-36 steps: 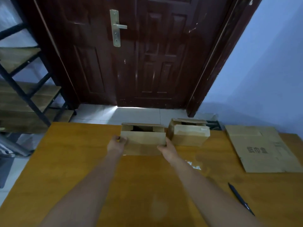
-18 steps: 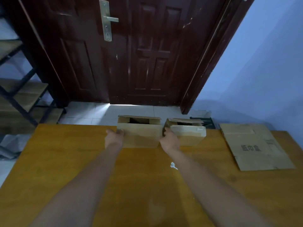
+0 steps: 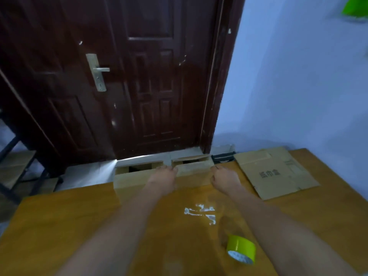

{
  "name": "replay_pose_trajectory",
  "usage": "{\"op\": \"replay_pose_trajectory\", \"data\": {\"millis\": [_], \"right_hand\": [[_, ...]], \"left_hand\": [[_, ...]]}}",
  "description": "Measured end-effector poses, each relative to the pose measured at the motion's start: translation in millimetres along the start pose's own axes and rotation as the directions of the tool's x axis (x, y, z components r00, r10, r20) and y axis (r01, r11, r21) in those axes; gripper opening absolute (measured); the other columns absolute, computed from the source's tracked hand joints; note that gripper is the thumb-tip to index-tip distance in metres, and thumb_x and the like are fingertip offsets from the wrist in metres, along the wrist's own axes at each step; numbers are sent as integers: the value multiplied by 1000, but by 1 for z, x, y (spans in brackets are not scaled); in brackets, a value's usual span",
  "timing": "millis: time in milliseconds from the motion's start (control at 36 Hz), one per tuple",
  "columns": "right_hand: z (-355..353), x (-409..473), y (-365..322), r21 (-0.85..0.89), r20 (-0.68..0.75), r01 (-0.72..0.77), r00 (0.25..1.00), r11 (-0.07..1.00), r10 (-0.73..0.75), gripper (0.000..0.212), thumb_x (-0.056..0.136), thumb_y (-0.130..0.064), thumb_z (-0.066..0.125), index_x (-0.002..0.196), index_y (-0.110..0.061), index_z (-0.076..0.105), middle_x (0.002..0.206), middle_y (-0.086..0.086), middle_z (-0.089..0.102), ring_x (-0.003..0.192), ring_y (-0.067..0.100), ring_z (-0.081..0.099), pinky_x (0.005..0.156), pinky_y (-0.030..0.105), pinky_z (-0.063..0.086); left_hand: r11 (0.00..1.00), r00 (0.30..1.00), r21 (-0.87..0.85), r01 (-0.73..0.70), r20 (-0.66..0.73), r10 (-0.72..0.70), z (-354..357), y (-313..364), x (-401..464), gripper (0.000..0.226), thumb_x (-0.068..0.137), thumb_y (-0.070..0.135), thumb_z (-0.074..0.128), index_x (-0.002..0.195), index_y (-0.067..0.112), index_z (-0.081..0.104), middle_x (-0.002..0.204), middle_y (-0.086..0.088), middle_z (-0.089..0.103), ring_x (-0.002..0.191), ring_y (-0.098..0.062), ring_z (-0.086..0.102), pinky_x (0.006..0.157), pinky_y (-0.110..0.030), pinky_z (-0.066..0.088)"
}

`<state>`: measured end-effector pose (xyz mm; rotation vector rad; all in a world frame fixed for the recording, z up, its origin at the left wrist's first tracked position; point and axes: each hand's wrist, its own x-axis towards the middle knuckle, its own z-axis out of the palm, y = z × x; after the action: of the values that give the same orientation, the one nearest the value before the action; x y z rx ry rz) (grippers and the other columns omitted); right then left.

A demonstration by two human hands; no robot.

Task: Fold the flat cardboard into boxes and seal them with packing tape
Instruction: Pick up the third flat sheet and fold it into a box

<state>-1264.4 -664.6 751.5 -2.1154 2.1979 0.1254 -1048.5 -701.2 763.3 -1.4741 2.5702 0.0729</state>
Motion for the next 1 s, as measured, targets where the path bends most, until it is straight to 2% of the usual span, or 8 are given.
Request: {"op": "replay_pose_trajectory", "data": {"millis": [111,222,361,500,639,778,861,1000], "right_hand": [[-21,-14,47,-39,119,36,992,999,-31,42,95,-21,38,135,-8,39,136,10,43,120,29,47,90,42,48],[-43,-34,100,-4,156,-11,988,1000,11,50,97,-25,40,143,-10,29,145,9,36,131,27,38,98,42,42],[-58,-63,170,39,119,-50,992,998,45,50,97,-27,38,144,-12,28,146,8,35,129,27,40,95,40,42],[-61,-91,237,28,129,-122,985,992,117,51,97,-28,39,144,-12,27,149,8,29,130,27,38,94,40,43],[-57,-115,293,50,118,-180,978,982,173,51,97,-31,40,142,-10,29,145,9,33,129,29,39,97,42,41],[-52,-125,336,34,138,-191,973,981,185,54,96,-27,42,146,-13,24,151,6,26,135,26,32,98,41,41],[-47,-120,357,5,159,-200,967,980,197,52,96,-26,41,143,-10,26,150,8,27,132,26,36,93,40,42],[-34,-93,383,-16,201,-205,958,979,204,54,96,-28,41,144,-10,25,150,7,28,132,26,36,95,39,41]], "left_hand": [[997,996,6,-82,-20,82,-33,47,17,39,94,26,46,130,12,40,131,-11,49,119,-29,48,92,-40,42],[995,995,25,-95,-23,96,-62,95,30,43,93,29,47,133,13,40,129,-11,50,117,-29,47,92,-39,42],[994,992,25,-106,-59,107,-88,164,40,43,94,30,42,132,12,40,128,-10,49,118,-27,44,96,-39,39],[991,989,17,-135,-65,136,-99,238,53,39,93,31,42,127,11,42,123,-10,51,114,-27,45,91,-37,40],[986,986,53,-160,-33,162,-97,298,69,47,93,33,43,135,11,39,127,-11,49,118,-28,44,94,-39,39],[981,986,93,-168,28,167,-89,331,95,51,94,38,43,137,11,38,135,-9,46,120,-28,45,99,-41,41],[987,989,59,-148,30,147,-87,344,111,49,94,38,43,135,12,41,133,-8,47,120,-26,46,98,-39,42],[994,992,-50,-99,76,103,-77,349,145,47,93,34,47,134,11,41,131,-8,45,119,-26,47,96,-37,44]]}}
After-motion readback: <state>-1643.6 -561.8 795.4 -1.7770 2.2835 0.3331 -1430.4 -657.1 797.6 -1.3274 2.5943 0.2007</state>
